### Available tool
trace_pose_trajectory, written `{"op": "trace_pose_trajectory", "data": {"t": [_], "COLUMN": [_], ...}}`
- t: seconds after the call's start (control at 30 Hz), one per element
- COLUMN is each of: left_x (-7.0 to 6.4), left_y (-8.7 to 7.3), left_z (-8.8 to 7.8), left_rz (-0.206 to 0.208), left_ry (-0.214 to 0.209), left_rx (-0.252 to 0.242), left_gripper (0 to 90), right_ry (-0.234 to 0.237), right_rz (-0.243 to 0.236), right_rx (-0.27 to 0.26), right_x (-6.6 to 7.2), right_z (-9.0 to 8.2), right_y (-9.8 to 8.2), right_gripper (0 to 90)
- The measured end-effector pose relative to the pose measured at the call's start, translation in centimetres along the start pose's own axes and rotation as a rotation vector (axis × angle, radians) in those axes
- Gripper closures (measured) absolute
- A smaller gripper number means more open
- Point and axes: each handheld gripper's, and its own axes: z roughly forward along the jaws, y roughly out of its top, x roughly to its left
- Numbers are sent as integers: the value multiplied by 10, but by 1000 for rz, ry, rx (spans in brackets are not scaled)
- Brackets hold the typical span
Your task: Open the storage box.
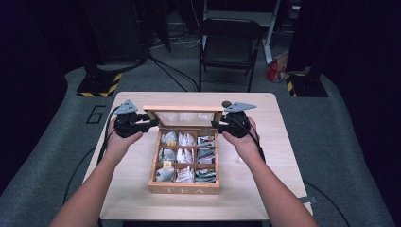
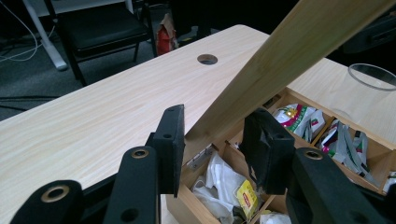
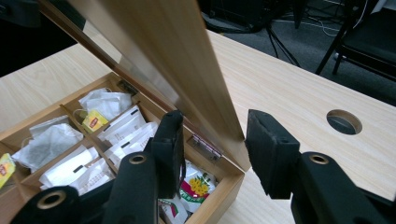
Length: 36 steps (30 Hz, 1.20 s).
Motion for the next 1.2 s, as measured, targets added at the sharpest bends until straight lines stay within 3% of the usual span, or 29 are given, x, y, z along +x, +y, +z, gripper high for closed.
{"op": "trace_pose_trajectory", "data": {"t": [0.23, 0.47, 0.97, 1.2], "left_x": [4, 10, 17, 19], "left_y": [4, 1, 1, 4], "left_z": [4, 10, 22, 25], "left_rz": [6, -11, -15, -15], "left_ry": [6, -4, 4, 8], "left_rx": [7, -18, 15, 23], "left_gripper": [599, 598, 614, 624], "right_ry": [-2, 2, -8, -25], "right_rz": [19, 37, 26, 51], "right_rx": [-21, -27, -25, -6], "right_x": [-6, -9, -14, -16], "right_z": [6, 9, 13, 16], "right_y": [-1, 2, 7, 5], "right_gripper": [583, 590, 607, 569]}}
